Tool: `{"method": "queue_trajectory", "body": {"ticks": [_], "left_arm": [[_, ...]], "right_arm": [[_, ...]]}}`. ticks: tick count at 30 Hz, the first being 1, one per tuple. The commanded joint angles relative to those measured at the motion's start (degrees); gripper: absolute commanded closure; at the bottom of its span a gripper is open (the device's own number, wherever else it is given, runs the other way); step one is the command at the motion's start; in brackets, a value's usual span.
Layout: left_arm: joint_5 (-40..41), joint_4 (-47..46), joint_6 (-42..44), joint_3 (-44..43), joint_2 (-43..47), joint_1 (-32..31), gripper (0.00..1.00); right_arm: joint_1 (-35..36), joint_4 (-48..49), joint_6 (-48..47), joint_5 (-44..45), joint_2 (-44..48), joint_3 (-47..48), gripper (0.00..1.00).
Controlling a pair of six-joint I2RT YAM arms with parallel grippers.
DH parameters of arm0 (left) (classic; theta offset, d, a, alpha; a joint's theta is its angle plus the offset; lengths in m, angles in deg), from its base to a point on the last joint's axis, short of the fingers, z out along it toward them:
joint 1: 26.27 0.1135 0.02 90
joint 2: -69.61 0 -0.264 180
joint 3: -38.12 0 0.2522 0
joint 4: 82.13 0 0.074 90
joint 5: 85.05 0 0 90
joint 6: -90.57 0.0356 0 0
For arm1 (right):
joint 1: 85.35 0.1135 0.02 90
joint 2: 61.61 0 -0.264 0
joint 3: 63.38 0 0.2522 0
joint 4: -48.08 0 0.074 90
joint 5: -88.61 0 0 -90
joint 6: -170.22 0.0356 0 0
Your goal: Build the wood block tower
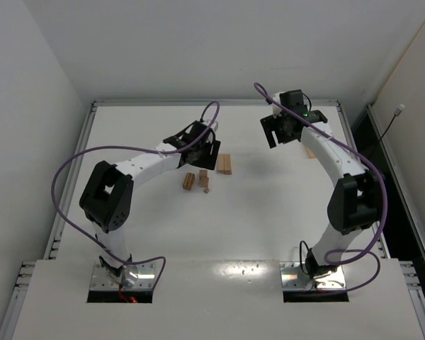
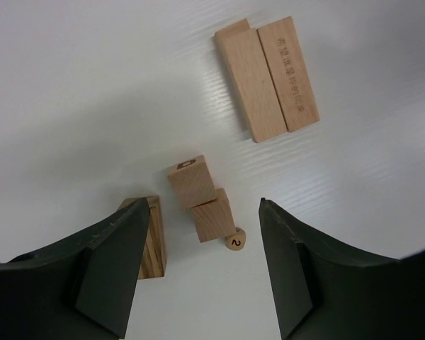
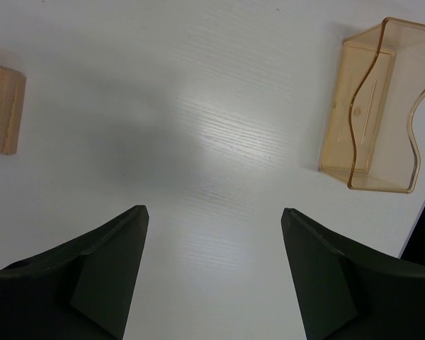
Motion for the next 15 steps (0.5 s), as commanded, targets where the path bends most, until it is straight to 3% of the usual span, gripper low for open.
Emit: {"method": "queue_trajectory", "body": {"ticks": [1,4,15], "left_arm": [[-0.54,2.72,-1.51,-2.44,-2.13,-0.17,0.40],[2.89,2.73,-6.34,-0.78,-1.44,-0.70,0.44],[3.96,1.50,-9.43,2.48,-1.52,-3.95,0.44]], "right_arm": [[-0.14,0.56,0.88,-1.15,1.11,-0.20,0.27],[-0.14,0.56,0.88,-1.15,1.11,-0.20,0.27],[-0.14,0.56,0.88,-1.15,1.11,-0.73,0.27]]}}
